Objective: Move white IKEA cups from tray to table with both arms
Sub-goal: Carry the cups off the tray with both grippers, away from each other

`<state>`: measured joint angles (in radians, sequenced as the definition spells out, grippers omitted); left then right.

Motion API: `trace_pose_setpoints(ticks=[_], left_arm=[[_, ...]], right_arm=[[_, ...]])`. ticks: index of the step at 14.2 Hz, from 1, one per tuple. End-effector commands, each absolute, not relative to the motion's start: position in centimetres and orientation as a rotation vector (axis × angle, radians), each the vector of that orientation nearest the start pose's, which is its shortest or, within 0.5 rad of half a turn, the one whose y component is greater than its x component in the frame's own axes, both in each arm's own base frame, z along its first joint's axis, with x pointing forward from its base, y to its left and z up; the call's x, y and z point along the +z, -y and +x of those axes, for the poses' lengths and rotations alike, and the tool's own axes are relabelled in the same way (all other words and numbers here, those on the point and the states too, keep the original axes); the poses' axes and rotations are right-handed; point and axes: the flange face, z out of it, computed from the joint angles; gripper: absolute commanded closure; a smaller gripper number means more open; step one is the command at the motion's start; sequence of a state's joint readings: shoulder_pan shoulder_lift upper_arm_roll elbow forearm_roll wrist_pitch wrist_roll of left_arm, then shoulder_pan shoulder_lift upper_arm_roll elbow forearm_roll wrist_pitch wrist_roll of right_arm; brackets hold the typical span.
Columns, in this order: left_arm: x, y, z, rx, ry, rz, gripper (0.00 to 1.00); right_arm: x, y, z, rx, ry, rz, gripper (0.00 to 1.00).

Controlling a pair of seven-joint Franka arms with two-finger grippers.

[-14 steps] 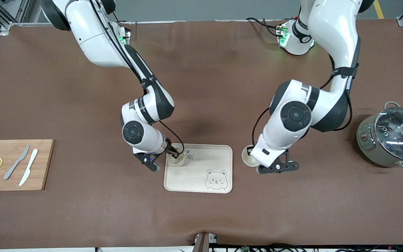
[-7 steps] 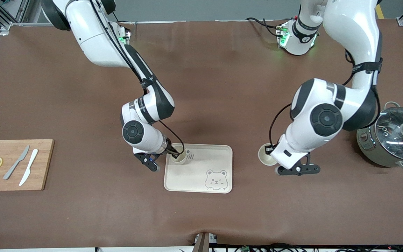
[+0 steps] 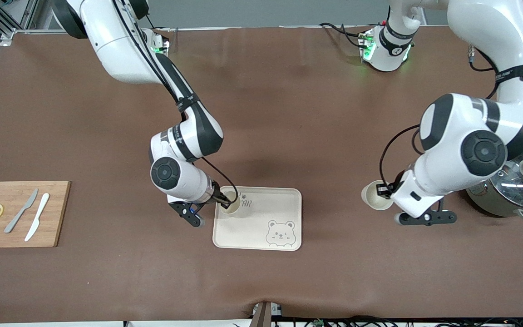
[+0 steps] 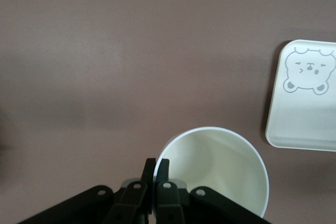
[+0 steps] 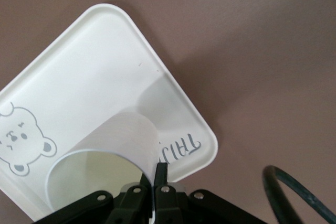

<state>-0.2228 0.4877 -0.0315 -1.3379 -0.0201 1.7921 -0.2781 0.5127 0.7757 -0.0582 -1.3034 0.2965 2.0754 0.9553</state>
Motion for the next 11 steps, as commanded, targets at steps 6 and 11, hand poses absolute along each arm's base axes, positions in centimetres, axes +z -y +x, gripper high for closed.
trace_pose_setpoints(ticks=[6,11], left_arm=[[41.1,13.3,63.3,-0.137,0.108,-3.236,1.00],[37.6,12.7,61.7,-0.252,0.133,-3.239,1.00]], right_arm=[[29.1,-28.0,66.2,0.276,-0.622,-2.946,1.00],[29.3,-20.0,65.4,0.310,-0.428,-2.975,1.00]])
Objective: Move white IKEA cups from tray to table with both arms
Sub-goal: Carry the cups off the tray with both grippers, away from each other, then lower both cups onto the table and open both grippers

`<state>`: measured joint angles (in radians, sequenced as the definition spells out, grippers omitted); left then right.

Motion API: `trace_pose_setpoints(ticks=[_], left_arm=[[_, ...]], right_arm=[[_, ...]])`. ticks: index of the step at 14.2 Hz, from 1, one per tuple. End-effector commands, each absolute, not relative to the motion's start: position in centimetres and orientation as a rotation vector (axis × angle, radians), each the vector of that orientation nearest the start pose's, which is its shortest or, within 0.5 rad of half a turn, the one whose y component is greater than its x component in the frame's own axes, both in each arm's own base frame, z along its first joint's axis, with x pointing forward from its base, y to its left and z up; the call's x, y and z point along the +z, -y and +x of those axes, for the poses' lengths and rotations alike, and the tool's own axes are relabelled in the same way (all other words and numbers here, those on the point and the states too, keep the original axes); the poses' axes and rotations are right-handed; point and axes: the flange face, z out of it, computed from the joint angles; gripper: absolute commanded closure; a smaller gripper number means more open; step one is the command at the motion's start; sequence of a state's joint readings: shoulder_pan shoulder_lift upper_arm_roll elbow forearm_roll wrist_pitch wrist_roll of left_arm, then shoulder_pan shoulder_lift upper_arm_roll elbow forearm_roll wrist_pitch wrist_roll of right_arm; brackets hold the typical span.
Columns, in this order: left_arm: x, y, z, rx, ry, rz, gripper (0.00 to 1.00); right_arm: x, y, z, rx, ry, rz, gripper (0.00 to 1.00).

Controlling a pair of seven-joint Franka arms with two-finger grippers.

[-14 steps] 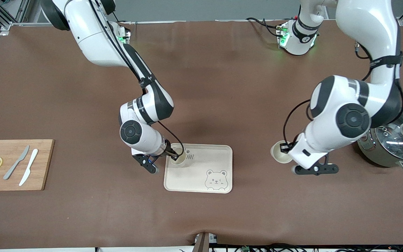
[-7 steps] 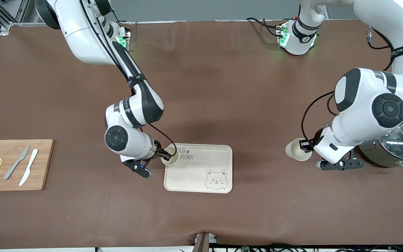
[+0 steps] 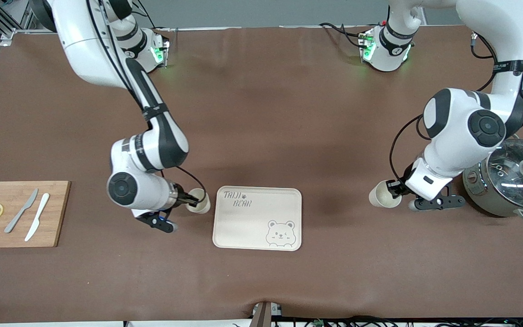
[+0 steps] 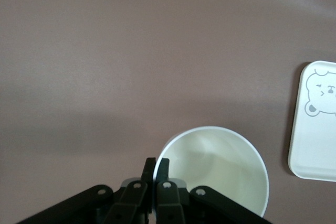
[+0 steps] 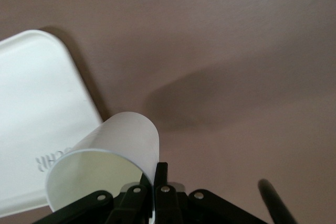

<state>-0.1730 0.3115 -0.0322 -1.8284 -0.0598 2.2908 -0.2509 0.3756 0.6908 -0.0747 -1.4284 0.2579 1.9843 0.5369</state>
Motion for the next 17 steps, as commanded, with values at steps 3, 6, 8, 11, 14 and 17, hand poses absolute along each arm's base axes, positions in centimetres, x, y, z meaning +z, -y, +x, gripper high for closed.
trace_pose_setpoints(ticks=[3,6,8,11,14,17], left_arm=[[35.8,12.0,61.0,-0.282,0.118,-3.234,1.00],[34.1,10.8,60.4,-0.301,0.093,-3.228,1.00],[33.2,9.8,60.4,-0.308,0.106,-3.222,1.00],[31.6,9.1,60.1,-0.338,0.094,-3.217,1.00],[29.3,8.8,60.1,-0.373,0.105,-3.212,1.00],[27.8,8.7,59.9,-0.400,0.110,-3.208,1.00]], right_arm=[[29.1,-15.6,64.9,0.311,-0.283,-3.024,1.00],[28.5,-11.5,64.8,0.317,-0.249,-3.073,1.00],[28.7,-9.8,64.9,0.315,-0.208,-3.070,1.00],[28.7,-6.0,65.0,0.322,-0.111,-3.056,1.00],[28.4,-1.1,65.3,0.311,-0.011,-3.043,1.00],[27.9,3.6,65.3,0.299,0.058,-3.028,1.00]])
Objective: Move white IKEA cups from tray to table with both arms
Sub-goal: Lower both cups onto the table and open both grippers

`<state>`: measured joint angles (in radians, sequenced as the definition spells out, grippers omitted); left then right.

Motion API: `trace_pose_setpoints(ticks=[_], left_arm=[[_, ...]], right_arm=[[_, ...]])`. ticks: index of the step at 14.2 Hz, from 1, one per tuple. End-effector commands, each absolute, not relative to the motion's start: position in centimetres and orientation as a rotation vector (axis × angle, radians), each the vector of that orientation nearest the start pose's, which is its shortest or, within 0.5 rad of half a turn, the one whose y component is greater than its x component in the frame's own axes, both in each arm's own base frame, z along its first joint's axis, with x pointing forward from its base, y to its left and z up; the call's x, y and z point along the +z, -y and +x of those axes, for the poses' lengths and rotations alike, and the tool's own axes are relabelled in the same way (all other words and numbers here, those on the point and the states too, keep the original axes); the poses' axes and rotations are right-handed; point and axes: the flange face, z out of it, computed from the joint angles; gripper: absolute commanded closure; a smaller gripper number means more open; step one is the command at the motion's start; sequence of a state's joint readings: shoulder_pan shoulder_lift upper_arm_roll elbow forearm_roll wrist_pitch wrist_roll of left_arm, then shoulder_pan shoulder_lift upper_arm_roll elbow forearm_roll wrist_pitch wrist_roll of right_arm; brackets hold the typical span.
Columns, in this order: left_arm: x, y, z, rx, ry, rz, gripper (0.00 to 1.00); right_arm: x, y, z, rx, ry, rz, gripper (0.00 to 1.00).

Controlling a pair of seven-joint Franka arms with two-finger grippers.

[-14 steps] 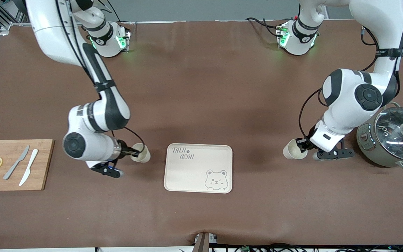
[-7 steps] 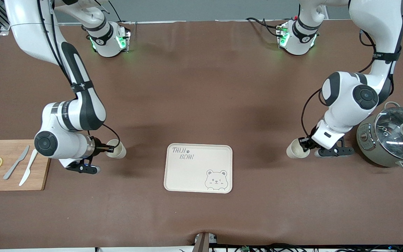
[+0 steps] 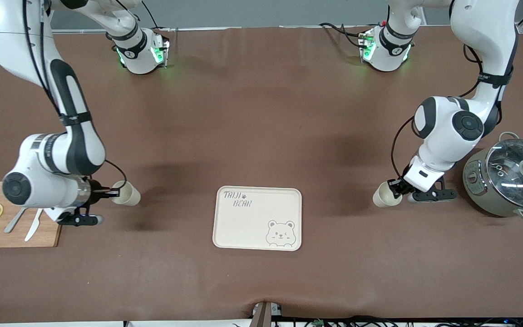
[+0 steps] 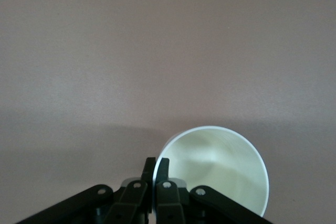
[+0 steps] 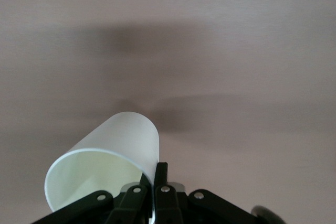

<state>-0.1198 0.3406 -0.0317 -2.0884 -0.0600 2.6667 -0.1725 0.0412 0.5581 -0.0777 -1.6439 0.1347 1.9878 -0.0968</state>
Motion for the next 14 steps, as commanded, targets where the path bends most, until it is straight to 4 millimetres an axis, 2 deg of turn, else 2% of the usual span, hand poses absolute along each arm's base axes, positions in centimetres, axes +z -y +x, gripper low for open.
trace_pose_setpoints(ticks=[1,3,6,12,14], left_arm=[[27.2,8.7,59.9,-0.403,0.111,-3.208,1.00],[26.0,8.8,59.9,-0.422,0.112,-3.205,1.00],[25.2,8.7,59.8,-0.440,0.114,-3.203,1.00],[23.7,8.6,59.8,-0.467,0.118,-3.199,1.00],[22.9,8.5,59.8,-0.479,0.122,-3.197,1.00]], right_arm=[[27.8,4.7,65.3,0.287,0.096,-3.024,1.00],[27.2,6.7,65.1,0.283,0.114,-3.017,1.00],[26.6,8.5,65.0,0.276,0.139,-3.013,1.00],[24.1,10.0,64.8,0.285,0.144,-3.013,1.00],[23.9,10.3,64.7,0.289,0.135,-3.012,1.00]])
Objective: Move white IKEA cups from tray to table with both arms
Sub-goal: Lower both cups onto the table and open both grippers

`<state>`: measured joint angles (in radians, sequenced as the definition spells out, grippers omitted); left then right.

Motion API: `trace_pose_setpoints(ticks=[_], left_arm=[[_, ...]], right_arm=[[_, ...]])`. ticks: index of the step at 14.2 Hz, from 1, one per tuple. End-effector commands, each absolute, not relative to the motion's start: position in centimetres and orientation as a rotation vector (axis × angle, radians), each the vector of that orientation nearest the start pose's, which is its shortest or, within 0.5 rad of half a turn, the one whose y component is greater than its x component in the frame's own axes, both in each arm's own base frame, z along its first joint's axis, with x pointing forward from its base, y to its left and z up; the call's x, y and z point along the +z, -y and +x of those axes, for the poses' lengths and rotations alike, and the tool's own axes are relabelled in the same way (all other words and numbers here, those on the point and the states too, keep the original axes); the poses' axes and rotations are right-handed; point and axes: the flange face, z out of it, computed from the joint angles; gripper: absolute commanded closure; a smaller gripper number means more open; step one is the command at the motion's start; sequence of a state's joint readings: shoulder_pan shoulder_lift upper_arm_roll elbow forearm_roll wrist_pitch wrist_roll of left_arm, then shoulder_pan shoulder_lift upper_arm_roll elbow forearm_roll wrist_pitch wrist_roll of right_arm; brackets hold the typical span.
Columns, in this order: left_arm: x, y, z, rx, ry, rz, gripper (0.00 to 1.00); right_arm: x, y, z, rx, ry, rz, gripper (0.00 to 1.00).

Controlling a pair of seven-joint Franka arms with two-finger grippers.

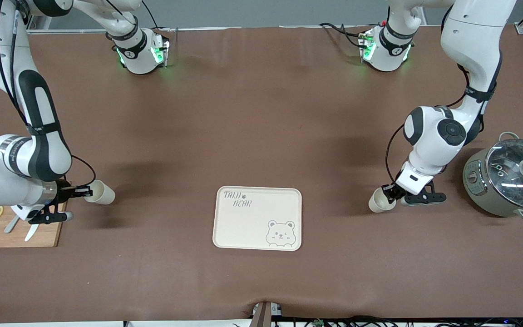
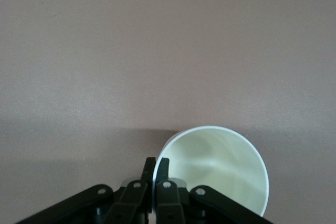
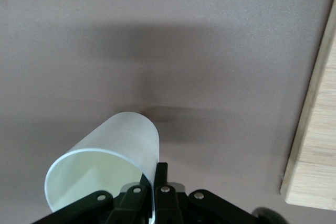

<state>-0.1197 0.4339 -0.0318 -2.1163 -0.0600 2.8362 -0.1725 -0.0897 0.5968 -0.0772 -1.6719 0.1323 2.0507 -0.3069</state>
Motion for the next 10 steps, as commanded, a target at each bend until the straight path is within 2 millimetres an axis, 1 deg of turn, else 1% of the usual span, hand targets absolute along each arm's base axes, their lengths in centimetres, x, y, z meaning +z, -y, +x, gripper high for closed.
trace_pose_setpoints(ticks=[1,7,8,9,10], left_arm=[[22.7,8.5,59.8,-0.484,0.120,-3.196,1.00],[22.2,8.5,59.9,-0.487,0.119,-3.195,1.00],[22.2,8.6,59.9,-0.489,0.117,-3.196,0.82],[22.2,8.8,59.9,-0.497,0.112,-3.195,0.72],[22.4,8.8,60.0,-0.516,0.113,-3.194,0.35]], right_arm=[[23.5,10.4,64.6,0.298,0.132,-3.010,1.00],[22.5,10.9,64.5,0.313,0.119,-3.007,1.00],[22.3,10.8,64.5,0.311,0.121,-3.008,1.00],[22.2,10.9,64.5,0.314,0.116,-3.008,0.79],[22.2,11.0,64.5,0.313,0.110,-3.007,0.69]])
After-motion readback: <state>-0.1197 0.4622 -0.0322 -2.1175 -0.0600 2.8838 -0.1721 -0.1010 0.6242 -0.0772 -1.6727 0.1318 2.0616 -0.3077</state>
